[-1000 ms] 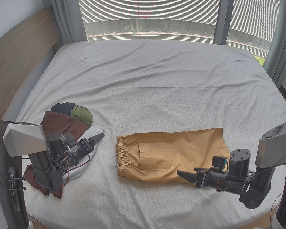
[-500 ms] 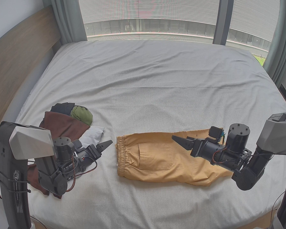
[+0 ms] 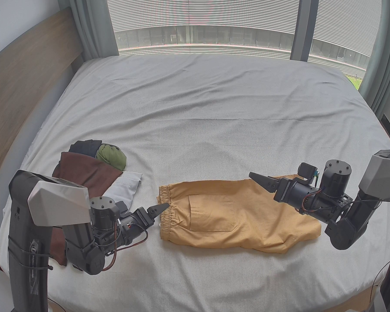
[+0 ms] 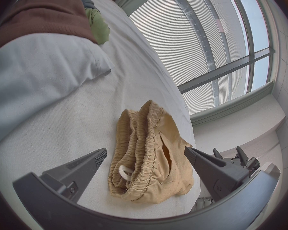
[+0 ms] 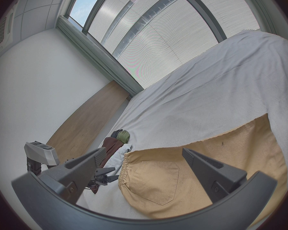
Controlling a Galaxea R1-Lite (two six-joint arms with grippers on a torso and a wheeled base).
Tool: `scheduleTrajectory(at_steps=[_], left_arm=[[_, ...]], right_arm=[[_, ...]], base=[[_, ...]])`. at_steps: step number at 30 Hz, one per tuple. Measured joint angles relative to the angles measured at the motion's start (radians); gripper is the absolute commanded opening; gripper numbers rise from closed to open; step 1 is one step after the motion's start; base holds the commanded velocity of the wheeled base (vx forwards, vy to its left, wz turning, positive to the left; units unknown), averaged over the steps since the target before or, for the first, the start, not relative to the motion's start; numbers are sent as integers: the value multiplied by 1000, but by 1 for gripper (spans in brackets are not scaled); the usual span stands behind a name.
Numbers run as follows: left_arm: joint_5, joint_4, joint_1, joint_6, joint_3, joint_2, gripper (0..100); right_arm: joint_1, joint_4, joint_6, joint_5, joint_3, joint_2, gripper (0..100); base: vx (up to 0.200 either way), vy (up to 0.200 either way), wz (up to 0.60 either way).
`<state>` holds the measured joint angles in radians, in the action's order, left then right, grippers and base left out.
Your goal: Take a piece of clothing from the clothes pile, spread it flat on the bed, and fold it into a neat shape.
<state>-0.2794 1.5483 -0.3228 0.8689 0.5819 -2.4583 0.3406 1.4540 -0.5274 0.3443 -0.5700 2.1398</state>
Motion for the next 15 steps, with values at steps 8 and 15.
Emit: scheduleTrajectory(at_steps=[8, 15], left_arm=[[15, -58, -41, 13, 13, -14, 100], [18, -286, -59, 13, 70, 8, 100]], right_arm=[[-1, 1, 0, 0, 3, -10, 100], [0, 1, -1, 0, 5, -21, 100]], base=[[0, 0, 0], [0, 0, 0]])
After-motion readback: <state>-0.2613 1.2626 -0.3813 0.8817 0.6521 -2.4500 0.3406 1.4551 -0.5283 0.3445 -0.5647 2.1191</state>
